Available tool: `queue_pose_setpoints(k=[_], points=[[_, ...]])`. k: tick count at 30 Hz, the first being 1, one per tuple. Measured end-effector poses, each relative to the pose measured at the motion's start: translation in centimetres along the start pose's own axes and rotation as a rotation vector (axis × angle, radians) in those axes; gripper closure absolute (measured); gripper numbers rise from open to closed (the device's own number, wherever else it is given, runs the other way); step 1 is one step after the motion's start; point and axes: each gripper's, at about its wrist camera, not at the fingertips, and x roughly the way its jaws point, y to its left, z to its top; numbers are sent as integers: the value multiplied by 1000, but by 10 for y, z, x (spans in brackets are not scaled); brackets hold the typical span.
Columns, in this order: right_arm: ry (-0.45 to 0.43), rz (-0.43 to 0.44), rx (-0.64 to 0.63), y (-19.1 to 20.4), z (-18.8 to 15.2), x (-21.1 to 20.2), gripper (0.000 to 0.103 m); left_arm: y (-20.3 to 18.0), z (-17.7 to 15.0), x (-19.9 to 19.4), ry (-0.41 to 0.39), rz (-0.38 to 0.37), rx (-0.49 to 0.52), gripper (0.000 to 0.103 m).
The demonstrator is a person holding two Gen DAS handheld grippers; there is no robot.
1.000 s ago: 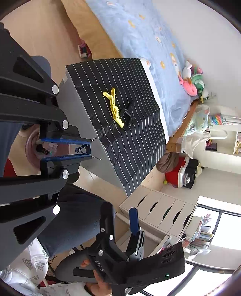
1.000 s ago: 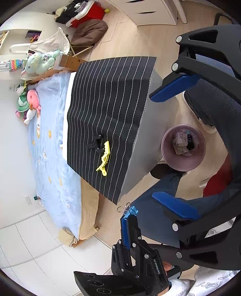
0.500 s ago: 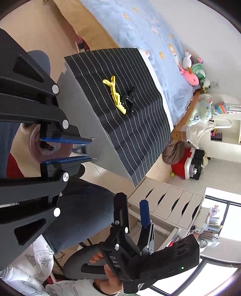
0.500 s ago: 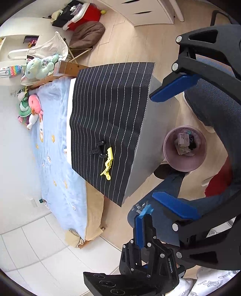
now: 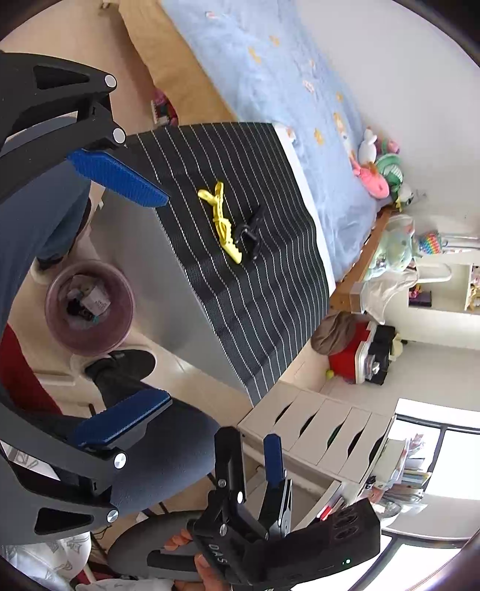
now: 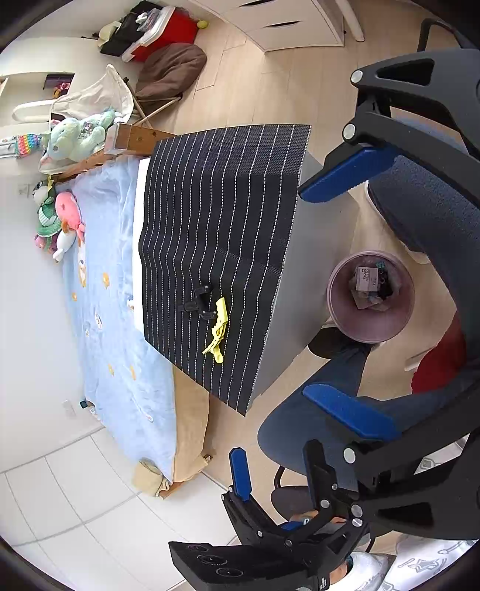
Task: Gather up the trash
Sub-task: 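Open the left tool to drop the blue binder clip into the wastebasket, then reach the right tool toward the black clip on the mat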
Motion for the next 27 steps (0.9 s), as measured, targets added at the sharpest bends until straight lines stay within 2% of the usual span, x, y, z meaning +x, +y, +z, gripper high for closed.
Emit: queue_pose_setpoints(k=[15, 27], points=[[-2, -2, -21, 6, 8, 7, 5, 25, 4, 4, -31, 42, -75, 8], [-9, -4, -99, 19, 66, 33, 5, 49, 11, 0, -76, 68, -118, 8]])
